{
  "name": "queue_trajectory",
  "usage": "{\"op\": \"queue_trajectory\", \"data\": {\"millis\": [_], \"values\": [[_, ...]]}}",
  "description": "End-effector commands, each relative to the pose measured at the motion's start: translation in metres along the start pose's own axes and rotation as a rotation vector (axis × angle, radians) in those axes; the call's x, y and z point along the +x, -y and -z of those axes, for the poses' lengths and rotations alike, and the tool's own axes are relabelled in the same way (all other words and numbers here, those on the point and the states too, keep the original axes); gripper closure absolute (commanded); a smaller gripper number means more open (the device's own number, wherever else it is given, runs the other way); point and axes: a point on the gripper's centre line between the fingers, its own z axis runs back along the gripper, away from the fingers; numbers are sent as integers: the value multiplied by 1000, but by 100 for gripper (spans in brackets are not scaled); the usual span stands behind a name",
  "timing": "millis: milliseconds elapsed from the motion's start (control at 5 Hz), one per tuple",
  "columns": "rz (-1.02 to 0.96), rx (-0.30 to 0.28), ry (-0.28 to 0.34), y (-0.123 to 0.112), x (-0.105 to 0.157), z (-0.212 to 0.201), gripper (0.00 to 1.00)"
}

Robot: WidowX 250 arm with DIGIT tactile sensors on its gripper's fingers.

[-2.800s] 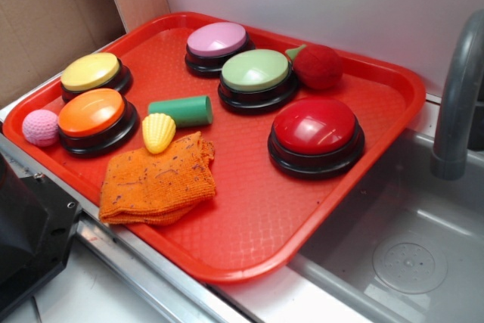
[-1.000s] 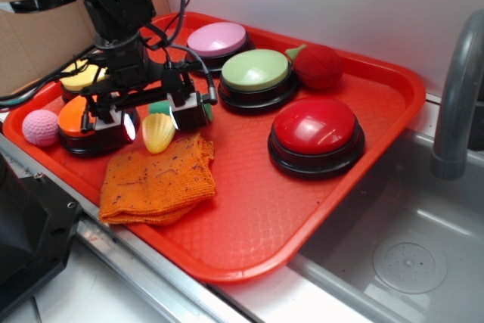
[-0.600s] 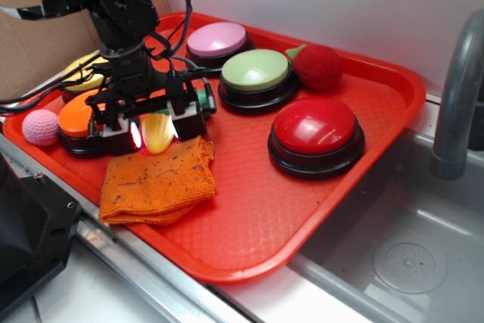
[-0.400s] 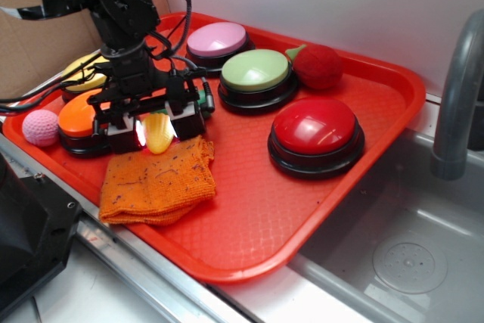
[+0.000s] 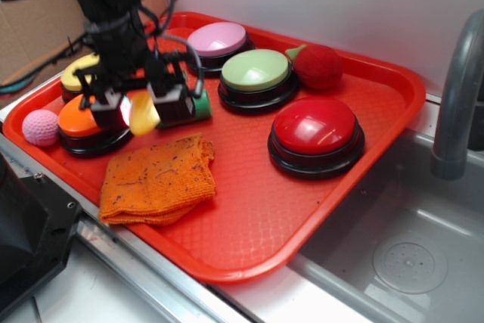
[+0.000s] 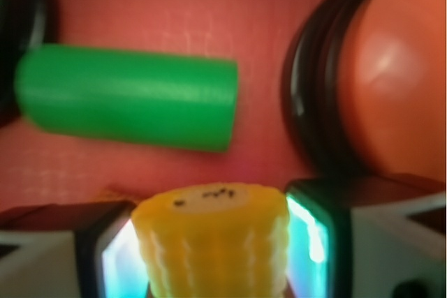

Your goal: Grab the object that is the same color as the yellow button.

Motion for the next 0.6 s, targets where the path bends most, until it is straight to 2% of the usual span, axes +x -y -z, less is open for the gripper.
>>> {"op": "queue_trajectory", "data": {"millis": [0, 200, 400], "values": [[317, 51, 26, 13, 14, -80, 100], [410, 50, 80, 21, 9, -106, 100], [474, -12, 110, 20, 9, -125, 100]]}}
